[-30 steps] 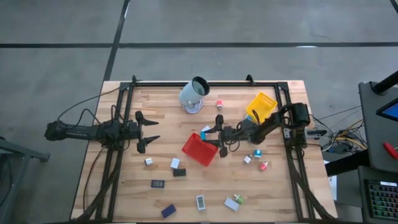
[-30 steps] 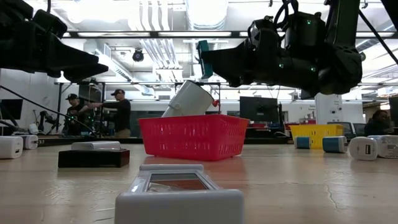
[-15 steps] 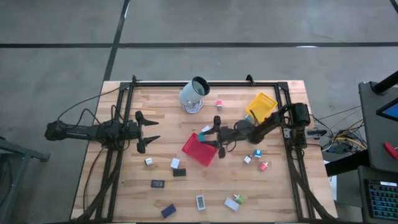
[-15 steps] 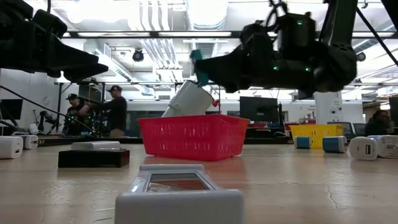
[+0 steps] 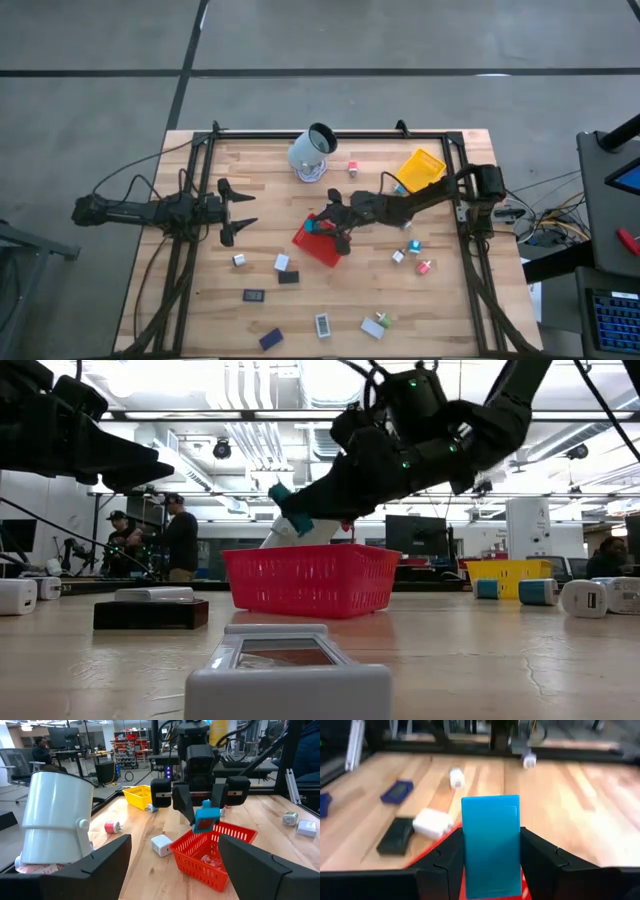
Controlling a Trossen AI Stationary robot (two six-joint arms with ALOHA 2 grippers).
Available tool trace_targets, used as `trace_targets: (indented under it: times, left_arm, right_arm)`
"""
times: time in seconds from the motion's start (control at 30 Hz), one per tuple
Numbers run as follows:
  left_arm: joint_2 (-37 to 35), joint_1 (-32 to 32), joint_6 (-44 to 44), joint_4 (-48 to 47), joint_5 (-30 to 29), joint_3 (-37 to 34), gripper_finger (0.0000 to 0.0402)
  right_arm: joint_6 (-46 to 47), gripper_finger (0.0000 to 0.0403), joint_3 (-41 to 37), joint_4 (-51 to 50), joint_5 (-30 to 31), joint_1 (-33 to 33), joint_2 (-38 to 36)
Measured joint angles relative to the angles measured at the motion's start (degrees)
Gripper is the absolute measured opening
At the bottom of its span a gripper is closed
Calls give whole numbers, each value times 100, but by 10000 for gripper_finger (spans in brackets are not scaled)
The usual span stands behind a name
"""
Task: Pick & Place Office items
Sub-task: Put the light blue digital clock into the red basket
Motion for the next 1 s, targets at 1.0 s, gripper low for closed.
trace_targets:
  times: [1.0]
  left_arm:
    - [8,-2,0,-2,0,0,303]
  right_arm:
    - [-203,147,2151,-5377,-320,91,-52]
